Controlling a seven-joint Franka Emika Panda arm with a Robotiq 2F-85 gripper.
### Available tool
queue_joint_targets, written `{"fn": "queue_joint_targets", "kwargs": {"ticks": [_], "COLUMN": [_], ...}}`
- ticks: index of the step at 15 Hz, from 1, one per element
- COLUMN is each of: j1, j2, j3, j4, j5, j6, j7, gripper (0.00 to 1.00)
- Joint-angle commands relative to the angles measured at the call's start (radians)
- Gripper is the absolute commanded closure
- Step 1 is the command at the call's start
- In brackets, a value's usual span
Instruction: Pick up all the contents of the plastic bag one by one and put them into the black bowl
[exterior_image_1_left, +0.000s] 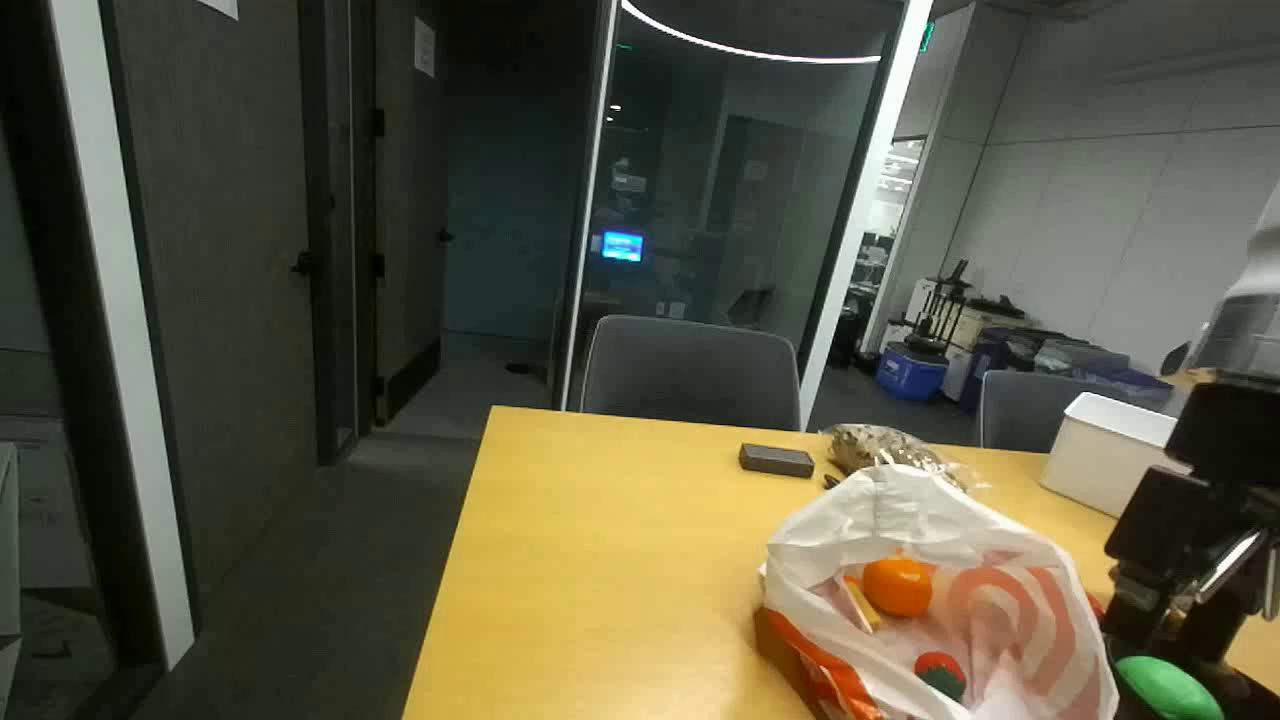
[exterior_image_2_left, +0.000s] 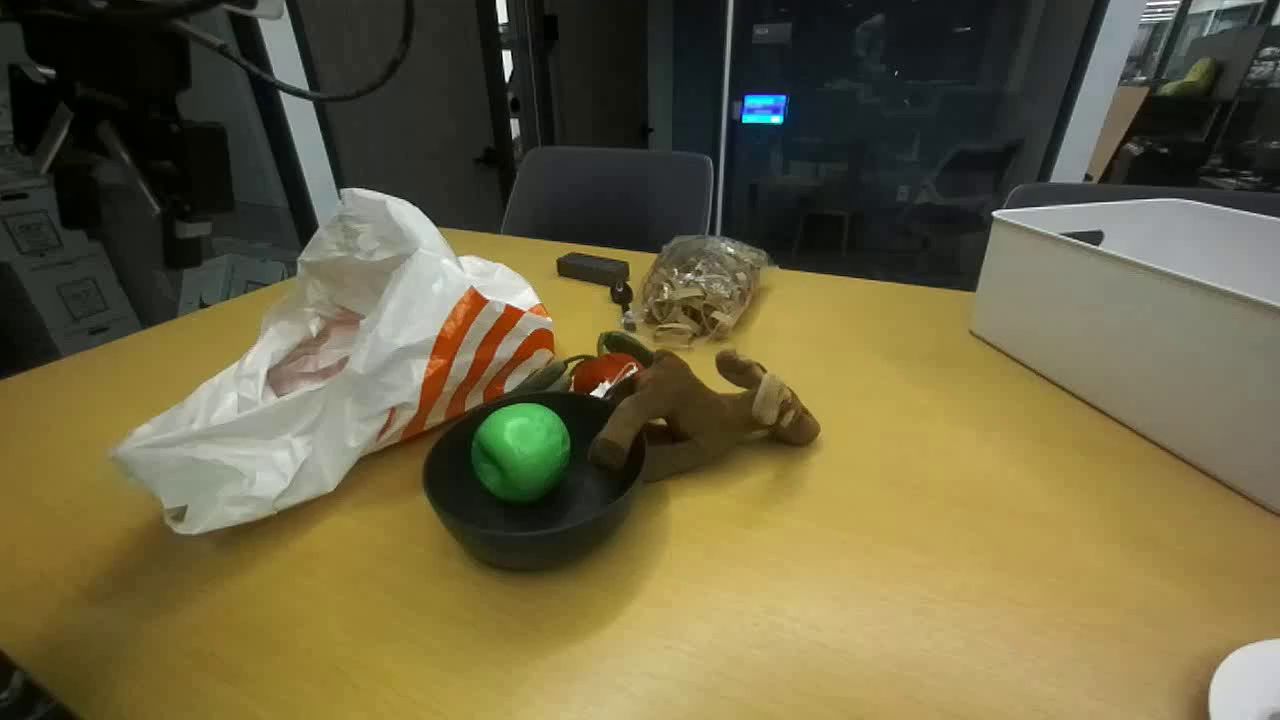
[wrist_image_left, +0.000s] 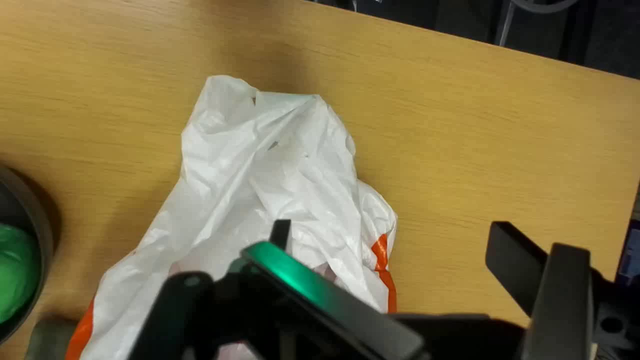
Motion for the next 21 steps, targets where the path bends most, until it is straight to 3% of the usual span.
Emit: {"fn": "queue_joint_targets", "kwargs": {"ticks": [1, 7, 11, 16, 21], "j1": [-0.02, -0.018, -0.011, -0.014, -0.057], "j2": [0.0, 0.019, 0.13, 0.294, 0.435], "j3": [0.017, 0.031, 0.06, 0.044, 0.058], "j4": [0.005, 0.016, 0.044, 0.061, 0.104], "j5": [0.008, 0.008, 0.019, 0.042, -0.053], "j6": [-0.004, 0.023, 0.175, 0.392, 0.552], "j7": [-0.008, 0.007, 0.002, -0.027, 0.035], "gripper": [0.0, 0.0, 0.0, 0.0, 0.0]}}
